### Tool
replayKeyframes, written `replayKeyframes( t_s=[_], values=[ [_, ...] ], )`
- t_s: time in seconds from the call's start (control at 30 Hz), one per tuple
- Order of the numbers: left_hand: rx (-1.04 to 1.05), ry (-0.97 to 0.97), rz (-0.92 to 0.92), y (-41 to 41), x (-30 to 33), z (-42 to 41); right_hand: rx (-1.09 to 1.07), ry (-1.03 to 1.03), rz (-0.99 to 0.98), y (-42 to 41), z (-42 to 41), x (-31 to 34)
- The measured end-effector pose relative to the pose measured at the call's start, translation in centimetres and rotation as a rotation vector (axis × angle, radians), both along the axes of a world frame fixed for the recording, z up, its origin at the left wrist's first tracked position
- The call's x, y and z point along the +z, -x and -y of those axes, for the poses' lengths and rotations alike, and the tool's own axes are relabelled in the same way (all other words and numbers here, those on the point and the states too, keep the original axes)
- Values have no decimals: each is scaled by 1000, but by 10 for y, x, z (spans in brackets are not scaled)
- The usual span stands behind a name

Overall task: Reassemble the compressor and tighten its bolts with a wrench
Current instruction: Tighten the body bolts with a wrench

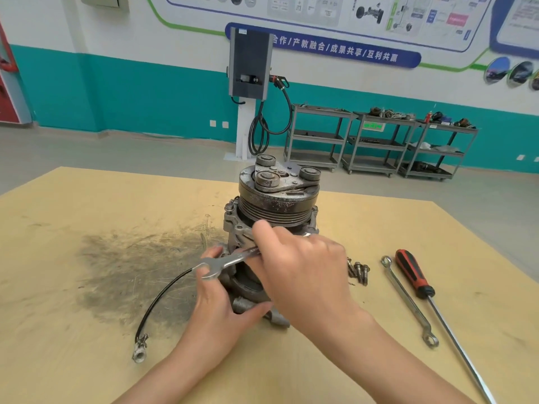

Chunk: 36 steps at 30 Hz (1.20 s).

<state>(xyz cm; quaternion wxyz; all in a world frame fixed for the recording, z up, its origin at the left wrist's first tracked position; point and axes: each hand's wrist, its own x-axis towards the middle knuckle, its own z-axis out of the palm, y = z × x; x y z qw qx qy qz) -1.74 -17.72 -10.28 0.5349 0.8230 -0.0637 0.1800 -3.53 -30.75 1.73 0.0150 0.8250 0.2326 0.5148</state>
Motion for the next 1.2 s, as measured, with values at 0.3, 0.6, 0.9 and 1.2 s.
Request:
replayKeyframes(
  t_s=[0.3, 0.6, 0.9, 1.2],
  values=[
    [35, -50, -6, 0, 1, 1, 496, -250, 61, 7, 9, 14],
    [-29, -10, 30, 4, 3, -1, 715, -1542, -828, -53, 73, 28],
    [-41, 19, -20, 5, 6, -1, 791, -1721, -1122, -75, 78, 7],
    [-39, -17, 7, 6, 5, -2, 784, -1682, -688, -70, 66, -14]
  ],
)
